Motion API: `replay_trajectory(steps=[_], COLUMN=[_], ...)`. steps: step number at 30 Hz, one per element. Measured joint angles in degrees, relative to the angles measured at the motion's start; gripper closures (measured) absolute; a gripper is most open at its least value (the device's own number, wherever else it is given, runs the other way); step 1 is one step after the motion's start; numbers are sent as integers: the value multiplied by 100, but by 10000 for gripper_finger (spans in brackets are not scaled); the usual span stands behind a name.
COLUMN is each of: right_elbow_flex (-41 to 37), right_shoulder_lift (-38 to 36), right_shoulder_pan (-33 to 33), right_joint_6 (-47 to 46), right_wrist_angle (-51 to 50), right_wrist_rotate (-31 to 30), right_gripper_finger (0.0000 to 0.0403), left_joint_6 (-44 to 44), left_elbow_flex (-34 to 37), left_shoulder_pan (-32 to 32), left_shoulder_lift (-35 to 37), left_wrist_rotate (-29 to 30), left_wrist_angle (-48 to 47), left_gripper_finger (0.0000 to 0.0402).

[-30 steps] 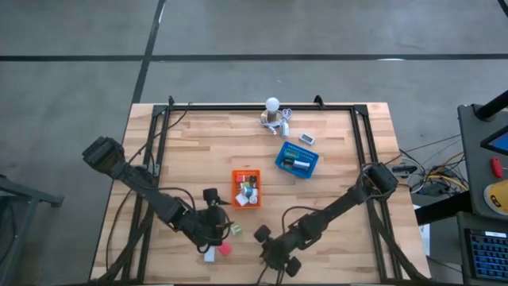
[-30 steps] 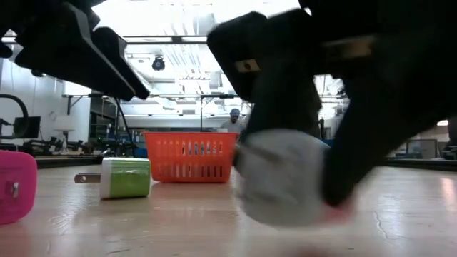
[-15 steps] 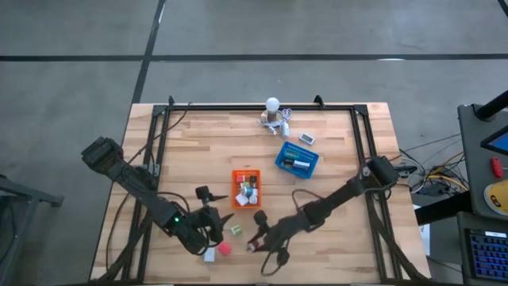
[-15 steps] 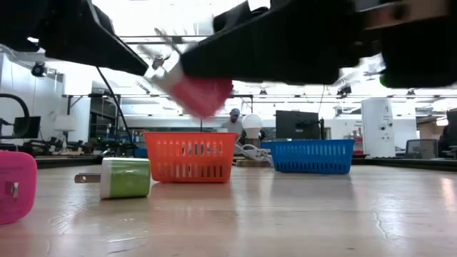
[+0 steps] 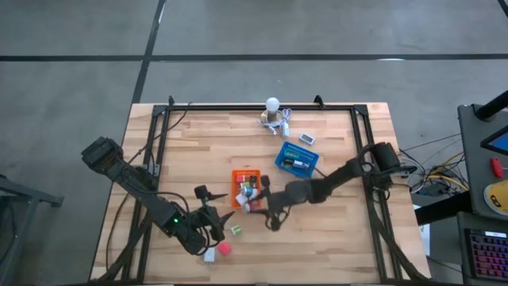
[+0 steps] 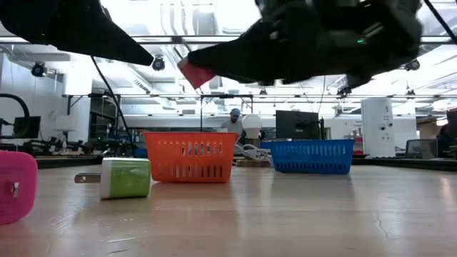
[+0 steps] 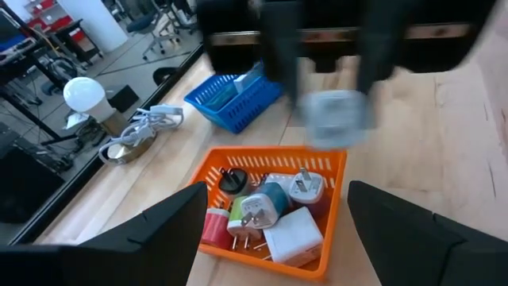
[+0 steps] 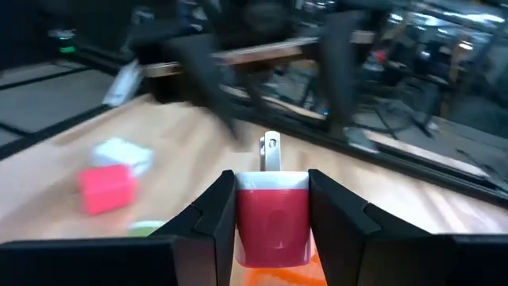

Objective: Pick & Place Office items
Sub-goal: Put the pink white charger adapter into the orange bin

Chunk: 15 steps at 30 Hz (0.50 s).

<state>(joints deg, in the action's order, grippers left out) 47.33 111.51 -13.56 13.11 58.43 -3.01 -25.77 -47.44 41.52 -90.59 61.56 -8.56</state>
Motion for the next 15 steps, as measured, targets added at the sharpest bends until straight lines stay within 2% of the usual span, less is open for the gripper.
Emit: replay_trajectory(steps=[5, 10, 15], right_elbow_flex=[201, 469, 732], right_shoulder_lift=[-40, -55, -55], right_shoulder_pan=[401, 439, 458], right_joint_6=[-84, -84, -103], right_wrist_angle=[-657, -1357, -2527], right_wrist_rotate=[-4, 18, -4], right_gripper_finger=[285, 285, 285], left_joint_6=[-3, -7, -13], left_elbow_flex=[0, 0, 0], left_shoulder_pan=[42, 76, 105], left_shoulder_lift=[0, 0, 0], left_wrist_rotate=[11, 15, 15], left_wrist_angle=[-2, -2, -2], left_gripper_finger=[94, 94, 94])
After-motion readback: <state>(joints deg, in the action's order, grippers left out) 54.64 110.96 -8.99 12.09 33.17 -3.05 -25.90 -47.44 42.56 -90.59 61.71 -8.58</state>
